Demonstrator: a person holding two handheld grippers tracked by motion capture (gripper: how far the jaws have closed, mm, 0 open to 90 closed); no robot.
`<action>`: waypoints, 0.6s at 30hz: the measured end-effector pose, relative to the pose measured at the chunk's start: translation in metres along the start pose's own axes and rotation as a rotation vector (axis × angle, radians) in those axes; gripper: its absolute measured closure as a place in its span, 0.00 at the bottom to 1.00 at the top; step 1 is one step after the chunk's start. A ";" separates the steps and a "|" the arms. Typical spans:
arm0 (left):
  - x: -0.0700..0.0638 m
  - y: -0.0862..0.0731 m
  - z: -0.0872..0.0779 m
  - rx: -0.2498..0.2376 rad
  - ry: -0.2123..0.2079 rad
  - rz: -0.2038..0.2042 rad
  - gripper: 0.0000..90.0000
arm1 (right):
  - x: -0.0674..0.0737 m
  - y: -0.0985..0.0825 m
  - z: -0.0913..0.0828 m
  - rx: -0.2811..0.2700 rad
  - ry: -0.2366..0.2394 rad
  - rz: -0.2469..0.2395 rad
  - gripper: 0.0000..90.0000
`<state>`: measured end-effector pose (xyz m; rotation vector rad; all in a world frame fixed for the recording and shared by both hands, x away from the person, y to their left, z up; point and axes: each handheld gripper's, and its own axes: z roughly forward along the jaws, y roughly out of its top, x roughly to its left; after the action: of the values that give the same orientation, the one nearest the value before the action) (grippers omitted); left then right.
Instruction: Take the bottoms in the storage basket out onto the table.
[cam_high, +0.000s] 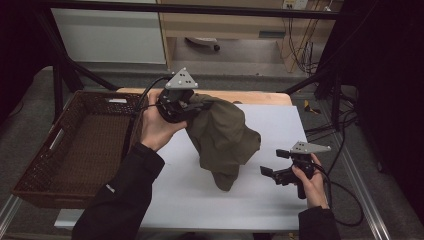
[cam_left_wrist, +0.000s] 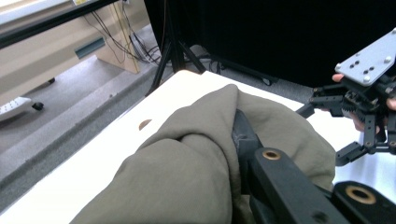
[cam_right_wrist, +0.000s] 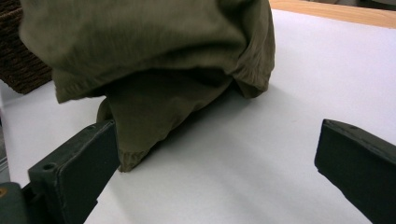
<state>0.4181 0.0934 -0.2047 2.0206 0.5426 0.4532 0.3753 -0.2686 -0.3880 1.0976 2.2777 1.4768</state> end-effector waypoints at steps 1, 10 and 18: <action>0.000 -0.002 0.001 0.003 -0.001 -0.001 0.97 | 0.000 0.000 0.000 0.001 -0.001 -0.002 0.01; -0.007 -0.013 0.011 0.026 0.005 0.010 0.96 | 0.000 0.000 0.001 0.004 -0.002 -0.005 0.01; -0.013 -0.026 0.024 0.041 -0.001 0.017 0.96 | 0.000 0.000 0.000 0.003 -0.001 -0.006 0.01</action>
<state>0.4148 0.0806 -0.2400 2.0653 0.5386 0.4549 0.3756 -0.2687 -0.3883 1.0916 2.2809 1.4705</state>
